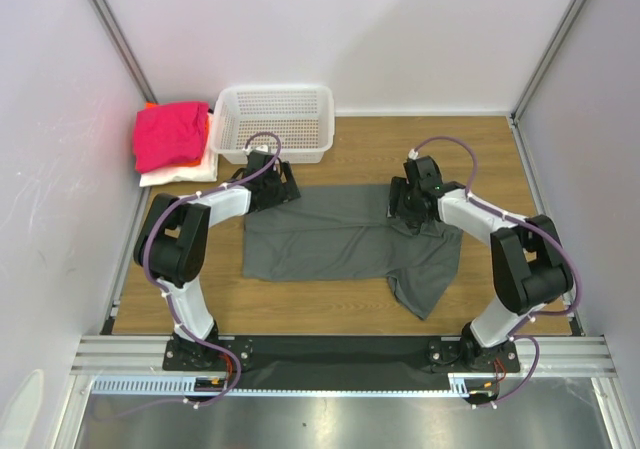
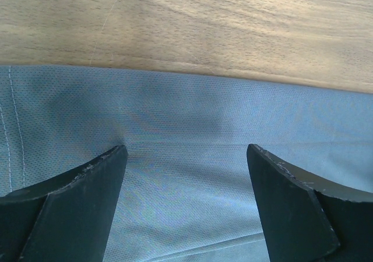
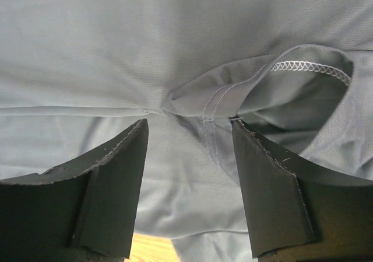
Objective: Fold and stack the t-shirts
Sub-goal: Fold the tshirt
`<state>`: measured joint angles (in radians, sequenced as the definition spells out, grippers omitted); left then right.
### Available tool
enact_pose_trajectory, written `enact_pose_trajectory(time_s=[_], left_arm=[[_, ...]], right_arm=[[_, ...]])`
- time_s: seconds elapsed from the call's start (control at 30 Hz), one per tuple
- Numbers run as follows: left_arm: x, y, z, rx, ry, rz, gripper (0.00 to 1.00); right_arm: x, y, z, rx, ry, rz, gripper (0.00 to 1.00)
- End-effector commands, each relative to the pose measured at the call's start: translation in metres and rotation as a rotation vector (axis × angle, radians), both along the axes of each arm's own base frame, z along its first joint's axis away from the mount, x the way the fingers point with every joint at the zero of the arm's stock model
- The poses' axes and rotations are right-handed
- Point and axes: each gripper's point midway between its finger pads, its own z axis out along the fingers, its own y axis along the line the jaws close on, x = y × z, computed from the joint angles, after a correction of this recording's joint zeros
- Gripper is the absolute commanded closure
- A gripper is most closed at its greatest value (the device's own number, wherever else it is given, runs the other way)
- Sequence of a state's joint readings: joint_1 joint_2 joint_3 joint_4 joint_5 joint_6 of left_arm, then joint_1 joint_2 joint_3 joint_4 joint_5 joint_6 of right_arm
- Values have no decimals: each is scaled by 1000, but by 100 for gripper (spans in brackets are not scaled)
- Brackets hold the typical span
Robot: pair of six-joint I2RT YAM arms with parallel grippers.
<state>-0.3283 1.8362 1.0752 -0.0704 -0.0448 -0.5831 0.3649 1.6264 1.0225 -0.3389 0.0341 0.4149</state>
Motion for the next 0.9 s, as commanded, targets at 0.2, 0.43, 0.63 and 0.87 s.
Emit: enact_pose_trajectory(time_s=[0.2, 0.43, 0.63, 0.87], left_arm=[[2, 1, 3, -9, -18, -12, 10], [3, -1, 4, -12, -18, -14, 10], [3, 1, 2, -5, -12, -10, 10], [6, 0, 1, -3, -11, -7, 11]], right_arm=[[16, -1, -15, -9, -24, 17, 36], [20, 3, -18, 1, -26, 36, 53], [4, 10, -8, 45, 8, 23, 83], [-39, 5, -12, 51, 88, 3, 100]])
